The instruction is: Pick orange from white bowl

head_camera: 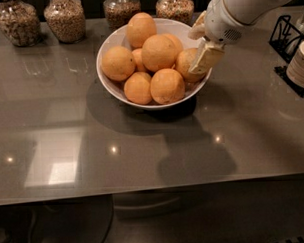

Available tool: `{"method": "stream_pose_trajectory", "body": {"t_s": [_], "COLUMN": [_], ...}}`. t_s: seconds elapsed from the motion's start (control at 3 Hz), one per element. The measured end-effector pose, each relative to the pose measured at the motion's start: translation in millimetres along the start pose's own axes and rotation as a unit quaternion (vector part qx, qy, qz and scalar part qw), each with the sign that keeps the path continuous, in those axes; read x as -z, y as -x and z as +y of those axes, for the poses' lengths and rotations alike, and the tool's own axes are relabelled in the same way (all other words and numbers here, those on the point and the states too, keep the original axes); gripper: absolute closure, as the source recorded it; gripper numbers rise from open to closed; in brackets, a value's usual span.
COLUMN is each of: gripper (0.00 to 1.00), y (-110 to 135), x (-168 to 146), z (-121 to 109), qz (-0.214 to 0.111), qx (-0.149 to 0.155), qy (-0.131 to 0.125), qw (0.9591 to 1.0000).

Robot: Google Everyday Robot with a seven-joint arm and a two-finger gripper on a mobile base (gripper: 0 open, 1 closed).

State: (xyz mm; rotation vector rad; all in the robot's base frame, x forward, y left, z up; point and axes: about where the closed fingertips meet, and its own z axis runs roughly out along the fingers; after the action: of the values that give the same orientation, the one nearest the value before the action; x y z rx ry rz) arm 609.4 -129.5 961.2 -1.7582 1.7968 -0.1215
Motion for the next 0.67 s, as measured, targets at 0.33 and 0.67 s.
{"method": "stream_pose_trajectory", "body": {"t_s": [0.33, 0.67], "gripper": [0.38, 0.36], "y": [-6.8, -11.4], "x": [-7.3, -17.1], "z": [-1.3, 1.2], "qz": [0.007, 0.014], "qx": [-0.003, -0.004], "qy": [0.004, 0.015], "qw": [1.0, 0.9998]}}
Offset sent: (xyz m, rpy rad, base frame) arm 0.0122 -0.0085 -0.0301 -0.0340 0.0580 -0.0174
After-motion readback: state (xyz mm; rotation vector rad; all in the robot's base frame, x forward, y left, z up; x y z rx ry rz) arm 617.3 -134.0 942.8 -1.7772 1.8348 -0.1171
